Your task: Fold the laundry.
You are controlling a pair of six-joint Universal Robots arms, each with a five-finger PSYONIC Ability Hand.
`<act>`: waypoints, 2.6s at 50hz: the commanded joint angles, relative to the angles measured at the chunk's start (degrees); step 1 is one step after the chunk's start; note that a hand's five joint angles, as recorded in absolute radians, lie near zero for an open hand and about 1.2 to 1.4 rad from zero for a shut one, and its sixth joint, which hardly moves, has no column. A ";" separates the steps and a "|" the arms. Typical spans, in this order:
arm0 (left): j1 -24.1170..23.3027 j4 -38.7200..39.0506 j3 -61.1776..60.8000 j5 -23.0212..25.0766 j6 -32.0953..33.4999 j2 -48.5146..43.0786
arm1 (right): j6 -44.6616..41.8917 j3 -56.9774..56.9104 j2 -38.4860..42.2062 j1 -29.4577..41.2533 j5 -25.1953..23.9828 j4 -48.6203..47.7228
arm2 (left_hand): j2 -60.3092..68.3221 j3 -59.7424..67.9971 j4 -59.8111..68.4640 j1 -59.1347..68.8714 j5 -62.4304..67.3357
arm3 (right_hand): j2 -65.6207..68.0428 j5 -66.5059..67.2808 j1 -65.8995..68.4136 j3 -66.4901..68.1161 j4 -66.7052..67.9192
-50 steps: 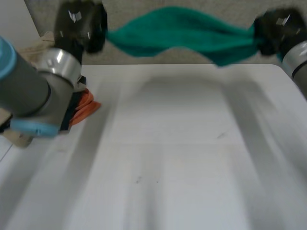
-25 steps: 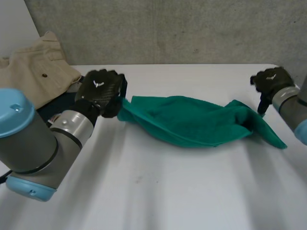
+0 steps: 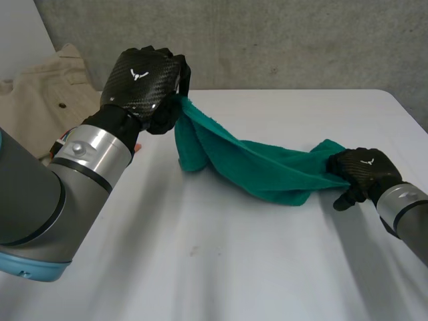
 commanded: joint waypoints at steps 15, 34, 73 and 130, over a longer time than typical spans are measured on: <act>-0.71 -0.26 2.11 -0.17 -0.10 1.36 | 2.21 -14.78 21.64 0.55 2.40 -10.71 | 11.15 11.45 11.15 13.37 12.89 | 14.52 15.92 14.38 14.85 14.84; 8.43 -9.66 8.87 -0.35 0.61 7.95 | -14.74 -24.71 -6.64 -8.85 -1.45 16.51 | 11.15 11.45 11.15 13.37 12.89 | 46.80 48.20 46.66 47.14 47.13; 9.22 12.22 43.15 -9.22 8.43 -18.77 | -15.37 -46.80 4.25 -4.29 8.74 -16.94 | 11.15 11.45 11.15 13.37 12.89 | 46.80 48.20 46.66 47.14 47.13; 9.66 5.54 -3.34 -4.04 8.51 -13.93 | -27.06 -30.79 23.41 -4.19 4.78 8.99 | 11.15 11.45 11.15 13.37 12.89 | 14.54 15.94 14.40 14.87 14.86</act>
